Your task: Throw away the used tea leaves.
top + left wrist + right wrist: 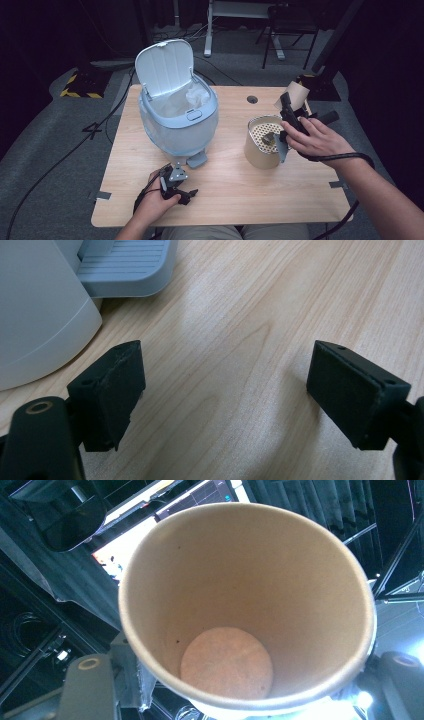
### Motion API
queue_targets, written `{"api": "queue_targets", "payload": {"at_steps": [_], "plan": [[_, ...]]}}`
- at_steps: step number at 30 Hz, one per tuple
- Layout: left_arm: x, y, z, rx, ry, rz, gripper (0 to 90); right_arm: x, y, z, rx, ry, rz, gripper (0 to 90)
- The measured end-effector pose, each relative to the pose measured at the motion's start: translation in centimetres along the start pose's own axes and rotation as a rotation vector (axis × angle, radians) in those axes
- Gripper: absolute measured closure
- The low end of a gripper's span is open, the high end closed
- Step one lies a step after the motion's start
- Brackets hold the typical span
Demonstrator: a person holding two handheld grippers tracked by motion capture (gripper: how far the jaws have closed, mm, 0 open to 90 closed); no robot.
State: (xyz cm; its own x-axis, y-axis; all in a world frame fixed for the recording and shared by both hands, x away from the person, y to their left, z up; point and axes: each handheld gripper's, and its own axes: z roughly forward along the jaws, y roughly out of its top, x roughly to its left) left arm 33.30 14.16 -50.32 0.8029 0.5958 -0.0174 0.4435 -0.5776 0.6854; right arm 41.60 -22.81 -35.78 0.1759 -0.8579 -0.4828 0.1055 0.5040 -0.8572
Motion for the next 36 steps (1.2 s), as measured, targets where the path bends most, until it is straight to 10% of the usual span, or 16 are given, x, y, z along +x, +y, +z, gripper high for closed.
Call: {"api": "queue_targets", "payload": {"at_steps": [7,12,14,15,16,17,18,20,21,22,23,24,25,28,33,36], "plan": [[0.0,0.0,0.0,0.000,0.000,0.000,16.3,0.0,-0.5,0.0,0.000,0.021,0.065,30.1],[0.0,0.0,0.0,0.000,0.001,-0.001,16.4,-0.1,-1.2,0.1,-0.053,0.083,0.231,29.3],[0.0,0.0,0.0,0.000,0.001,-0.001,16.4,0.0,-1.8,0.4,-0.123,0.198,0.439,29.1],[0.0,0.0,0.0,0.000,0.000,-0.001,16.4,0.2,-2.7,0.8,-0.180,0.297,0.675,29.1],[0.0,0.0,0.0,0.000,0.000,-0.001,16.3,0.2,-2.7,0.8,-0.180,0.297,0.675,29.1],[0.0,0.0,0.0,0.000,0.000,-0.001,16.4,0.4,-3.7,1.3,-0.232,0.385,0.894,29.0],[0.0,0.0,0.0,0.000,0.000,-0.001,16.4,0.4,-3.7,1.3,-0.232,0.385,0.894,29.0],[0.0,0.0,0.0,0.000,0.000,-0.001,16.3,0.9,-4.9,1.8,-0.278,0.476,1.117,28.8],[0.0,0.0,0.0,0.000,0.000,-0.001,16.3,0.9,-4.9,1.8,-0.278,0.476,1.117,28.8],[0.0,0.0,0.0,0.000,0.000,-0.001,16.3,1.0,-5.4,1.9,-0.311,0.524,1.258,28.6],[0.0,0.0,0.0,0.000,0.000,-0.001,16.3,1.0,-5.4,1.9,-0.311,0.524,1.258,28.6],[0.0,0.0,0.0,0.000,0.000,-0.001,16.3,1.2,-5.9,2.0,-0.350,0.571,1.406,28.6],[0.0,0.0,0.0,0.000,0.000,-0.001,16.3,1.2,-5.9,2.0,-0.350,0.571,1.406,28.6],[0.0,0.0,0.0,0.001,0.000,0.000,16.2,1.9,-6.5,2.3,-0.429,0.679,1.657,28.6],[0.0,0.0,0.0,0.001,0.001,0.000,16.2,2.6,-7.0,2.6,-0.460,0.759,1.809,28.6],[0.0,0.0,0.0,0.000,0.001,0.000,16.2,3.4,-7.5,3.1,-0.497,0.889,1.997,28.6]]}}
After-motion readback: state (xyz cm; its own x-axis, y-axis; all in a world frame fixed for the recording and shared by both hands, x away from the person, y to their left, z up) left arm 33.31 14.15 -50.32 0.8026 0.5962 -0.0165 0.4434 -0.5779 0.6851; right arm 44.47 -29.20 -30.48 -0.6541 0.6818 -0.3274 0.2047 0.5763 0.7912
